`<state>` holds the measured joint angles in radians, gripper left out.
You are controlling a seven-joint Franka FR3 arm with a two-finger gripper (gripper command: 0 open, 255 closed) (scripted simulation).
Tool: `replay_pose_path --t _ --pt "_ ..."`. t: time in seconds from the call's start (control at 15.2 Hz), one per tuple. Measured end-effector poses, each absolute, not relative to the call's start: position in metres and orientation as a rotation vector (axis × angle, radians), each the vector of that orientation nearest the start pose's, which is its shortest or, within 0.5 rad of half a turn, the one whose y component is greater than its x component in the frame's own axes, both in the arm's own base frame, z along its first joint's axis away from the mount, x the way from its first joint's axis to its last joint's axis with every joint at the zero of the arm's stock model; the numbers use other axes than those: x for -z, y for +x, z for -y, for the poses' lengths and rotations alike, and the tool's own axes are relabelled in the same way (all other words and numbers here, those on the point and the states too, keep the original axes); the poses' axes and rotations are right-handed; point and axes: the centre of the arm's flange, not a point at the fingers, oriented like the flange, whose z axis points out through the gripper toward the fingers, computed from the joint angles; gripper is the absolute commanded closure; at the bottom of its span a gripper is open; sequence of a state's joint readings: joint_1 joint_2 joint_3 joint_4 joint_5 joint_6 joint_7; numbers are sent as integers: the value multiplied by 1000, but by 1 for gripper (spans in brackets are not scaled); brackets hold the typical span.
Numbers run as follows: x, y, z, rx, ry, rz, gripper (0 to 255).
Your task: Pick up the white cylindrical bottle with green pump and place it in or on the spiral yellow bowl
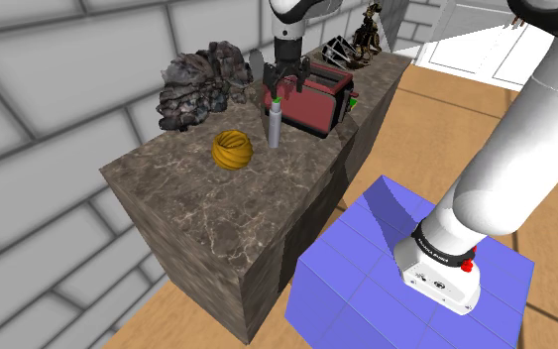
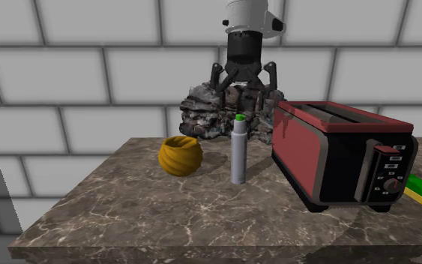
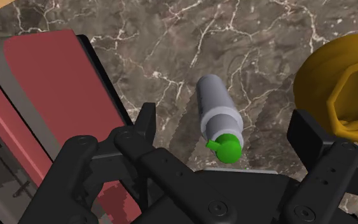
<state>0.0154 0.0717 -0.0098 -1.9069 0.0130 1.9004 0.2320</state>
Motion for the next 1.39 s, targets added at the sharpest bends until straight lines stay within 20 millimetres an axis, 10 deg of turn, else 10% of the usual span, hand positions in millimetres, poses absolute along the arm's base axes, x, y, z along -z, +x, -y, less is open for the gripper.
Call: replay_pose_path --t 0.26,1.06,1.12,1.39 --pt "-436 600 -7 -132 -3108 -383 0" --pt "-401 600 -7 -132 -3107 -385 0" --pt "-401 600 -7 -132 -3107 -385 255" --pt "-401 600 -7 -131 -3107 -385 255"
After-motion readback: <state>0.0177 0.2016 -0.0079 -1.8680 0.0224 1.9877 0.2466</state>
